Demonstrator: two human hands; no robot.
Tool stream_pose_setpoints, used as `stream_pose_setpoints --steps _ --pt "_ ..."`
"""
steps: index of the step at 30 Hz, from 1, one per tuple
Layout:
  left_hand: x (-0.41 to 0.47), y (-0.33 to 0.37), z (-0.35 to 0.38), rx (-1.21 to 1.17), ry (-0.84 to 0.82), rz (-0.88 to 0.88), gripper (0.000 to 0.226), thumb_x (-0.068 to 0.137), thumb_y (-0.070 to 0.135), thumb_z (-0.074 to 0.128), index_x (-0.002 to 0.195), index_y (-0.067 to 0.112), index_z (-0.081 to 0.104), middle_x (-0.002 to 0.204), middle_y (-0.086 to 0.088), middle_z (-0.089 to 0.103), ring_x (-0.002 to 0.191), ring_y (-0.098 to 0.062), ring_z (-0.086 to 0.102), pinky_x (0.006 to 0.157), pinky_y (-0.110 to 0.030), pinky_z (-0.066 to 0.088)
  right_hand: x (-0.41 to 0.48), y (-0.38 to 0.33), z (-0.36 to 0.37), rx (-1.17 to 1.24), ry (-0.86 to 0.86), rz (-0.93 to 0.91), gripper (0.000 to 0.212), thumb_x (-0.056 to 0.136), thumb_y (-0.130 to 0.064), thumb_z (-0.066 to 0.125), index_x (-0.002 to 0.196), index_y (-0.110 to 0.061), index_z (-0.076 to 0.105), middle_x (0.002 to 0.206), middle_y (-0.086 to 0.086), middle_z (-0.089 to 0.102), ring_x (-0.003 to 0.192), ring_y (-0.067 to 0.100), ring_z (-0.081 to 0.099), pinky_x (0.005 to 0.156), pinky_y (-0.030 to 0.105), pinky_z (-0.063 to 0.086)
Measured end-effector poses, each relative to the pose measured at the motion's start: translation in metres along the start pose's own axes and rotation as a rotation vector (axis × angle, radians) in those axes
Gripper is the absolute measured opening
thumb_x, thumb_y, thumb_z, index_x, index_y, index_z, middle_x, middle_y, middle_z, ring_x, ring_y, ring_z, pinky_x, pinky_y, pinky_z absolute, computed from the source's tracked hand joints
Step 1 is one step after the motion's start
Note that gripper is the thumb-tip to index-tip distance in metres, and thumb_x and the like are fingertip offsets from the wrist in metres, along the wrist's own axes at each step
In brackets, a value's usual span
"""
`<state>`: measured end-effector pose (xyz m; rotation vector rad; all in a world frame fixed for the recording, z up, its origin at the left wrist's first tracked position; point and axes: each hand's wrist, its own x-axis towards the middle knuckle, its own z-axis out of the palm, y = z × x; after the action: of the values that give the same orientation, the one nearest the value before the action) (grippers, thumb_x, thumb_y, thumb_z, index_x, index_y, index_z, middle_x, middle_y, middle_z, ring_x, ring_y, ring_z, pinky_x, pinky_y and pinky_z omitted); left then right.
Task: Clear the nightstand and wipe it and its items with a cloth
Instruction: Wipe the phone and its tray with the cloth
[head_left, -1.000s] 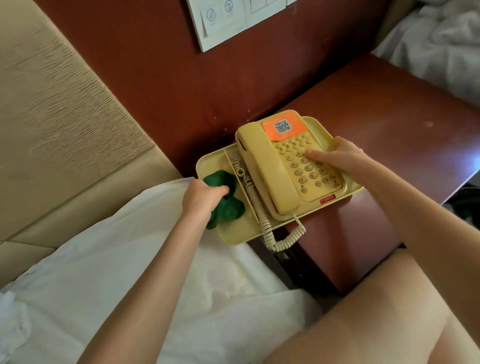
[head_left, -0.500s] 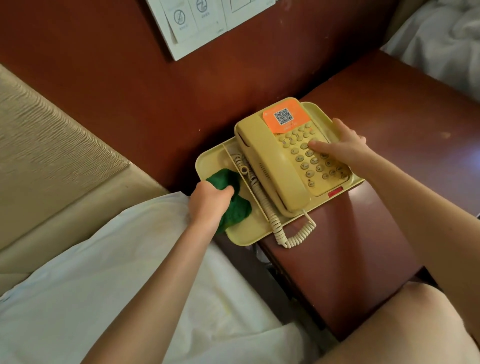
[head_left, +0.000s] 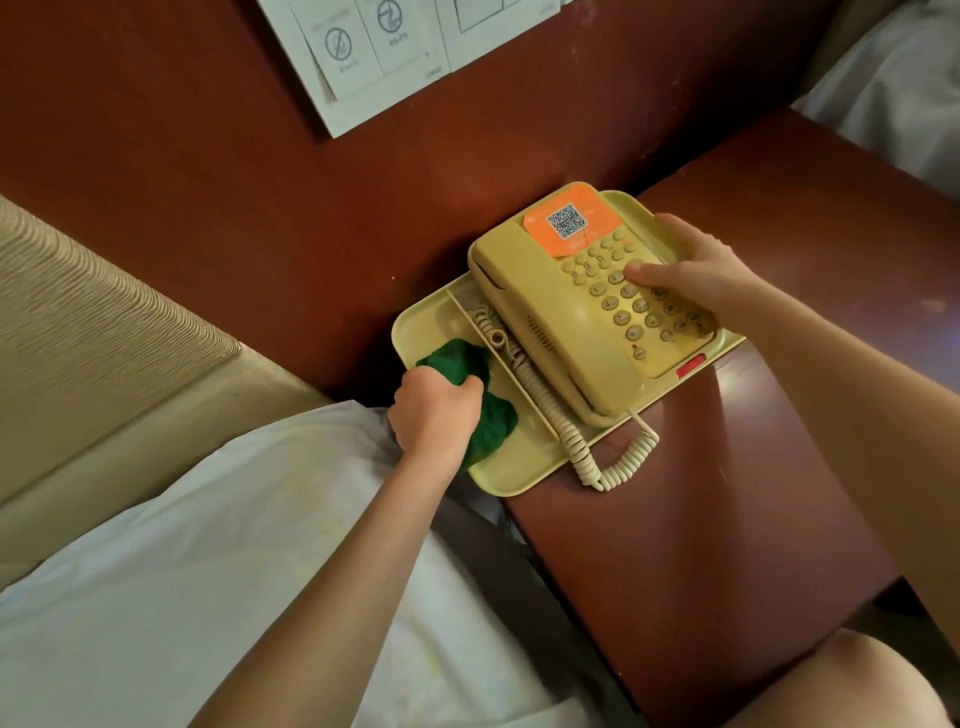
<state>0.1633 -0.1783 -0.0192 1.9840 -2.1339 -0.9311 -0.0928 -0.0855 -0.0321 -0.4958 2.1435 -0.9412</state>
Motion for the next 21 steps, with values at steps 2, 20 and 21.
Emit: stream_pose_setpoints --steps 2,20,21 --pt "0.000 -0.001 0.000 -0.005 0.006 -0.003 0.043 0.084 0.034 0.063 0.112 0.001 0.058 0.107 -0.012 0.064 0.102 -0.031 0.059 0.089 -0.042 0.049 0.001 0.001 0.001 -0.036 0.008 -0.027 0.118 0.028 -0.080 0.064 0.136 -0.055 0.025 0.135 0.005 0.047 0.124 0.033 0.045 0.101 0.057 0.038" --pt "-0.044 0.008 -0.026 -0.644 0.069 -0.060 0.052 0.083 0.014 0.062 0.131 0.006 0.044 0.128 -0.014 0.047 0.111 -0.031 0.053 0.092 -0.040 0.047 -0.106 -0.025 0.020 -0.248 0.256 -0.297 0.058 0.092 -0.020 0.051 0.146 -0.014 0.029 0.151 0.006 0.031 0.133 0.025 0.037 0.106 0.043 0.036" --pt "-0.049 0.011 -0.028 -0.660 0.089 -0.017 0.054 0.083 0.013 0.062 0.133 0.007 0.043 0.129 -0.014 0.047 0.112 -0.030 0.053 0.092 -0.039 0.047 -0.119 -0.027 0.024 -0.216 0.254 -0.315 0.055 0.093 -0.018 0.050 0.144 -0.015 0.032 0.149 0.005 0.034 0.129 0.023 0.042 0.104 0.039 0.037"
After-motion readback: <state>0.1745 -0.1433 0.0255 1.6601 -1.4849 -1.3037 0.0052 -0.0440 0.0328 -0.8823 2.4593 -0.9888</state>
